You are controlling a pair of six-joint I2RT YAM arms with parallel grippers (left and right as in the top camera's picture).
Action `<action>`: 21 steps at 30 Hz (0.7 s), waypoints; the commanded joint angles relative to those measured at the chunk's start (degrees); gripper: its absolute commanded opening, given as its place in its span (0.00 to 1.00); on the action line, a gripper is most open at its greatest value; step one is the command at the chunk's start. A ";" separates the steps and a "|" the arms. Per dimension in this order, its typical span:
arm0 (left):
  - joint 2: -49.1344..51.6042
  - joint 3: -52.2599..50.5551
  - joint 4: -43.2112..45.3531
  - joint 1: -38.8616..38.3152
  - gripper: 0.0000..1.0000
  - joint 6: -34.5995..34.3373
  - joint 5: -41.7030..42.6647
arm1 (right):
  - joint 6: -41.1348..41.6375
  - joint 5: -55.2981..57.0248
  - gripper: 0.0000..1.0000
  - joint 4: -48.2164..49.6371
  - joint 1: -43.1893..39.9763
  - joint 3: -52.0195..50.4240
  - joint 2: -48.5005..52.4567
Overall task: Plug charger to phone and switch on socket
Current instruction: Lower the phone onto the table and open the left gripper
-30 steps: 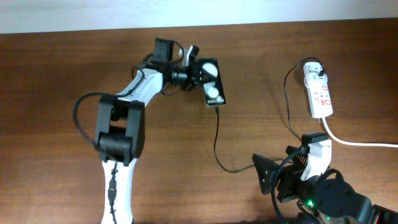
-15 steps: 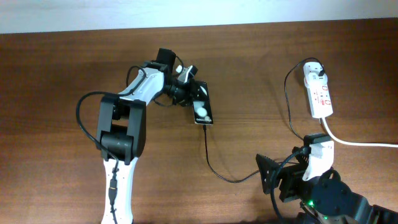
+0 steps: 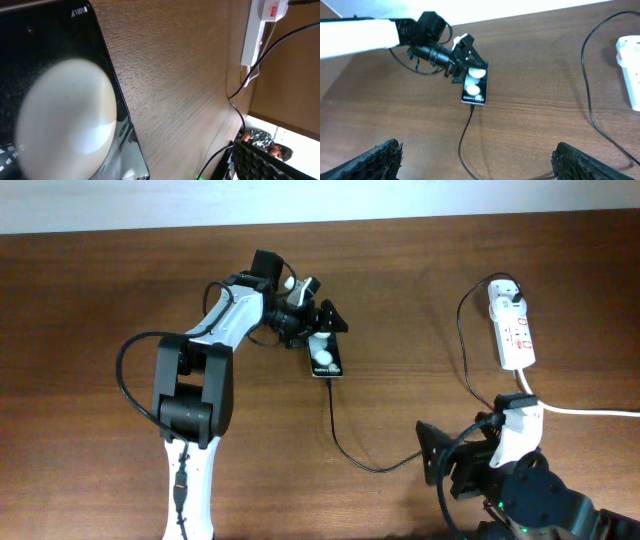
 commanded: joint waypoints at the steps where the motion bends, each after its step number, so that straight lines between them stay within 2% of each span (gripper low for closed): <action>1: 2.58 -1.18 -1.05 0.44 0.99 0.72 -7.78 | 0.22 4.90 0.99 3.02 -0.15 0.48 0.11; 6: 2.56 -1.16 -2.91 0.39 0.99 0.74 -10.10 | 0.22 8.22 0.99 11.43 -0.15 0.48 5.55; 8: 2.56 -1.16 -6.95 0.35 0.99 0.72 -18.12 | 0.22 8.20 0.99 12.85 -0.15 0.48 8.59; 9: 2.56 -1.16 -11.08 0.37 0.99 0.09 -25.79 | 0.24 7.76 0.99 14.64 -0.15 0.48 11.52; 14: 2.56 -1.16 -14.99 0.37 0.99 -0.11 -35.39 | 0.22 5.20 0.99 15.04 -0.15 0.48 14.73; 21: 2.56 -1.11 -19.19 0.42 0.99 -0.15 -39.98 | 0.22 5.20 0.99 14.19 -0.15 0.48 14.71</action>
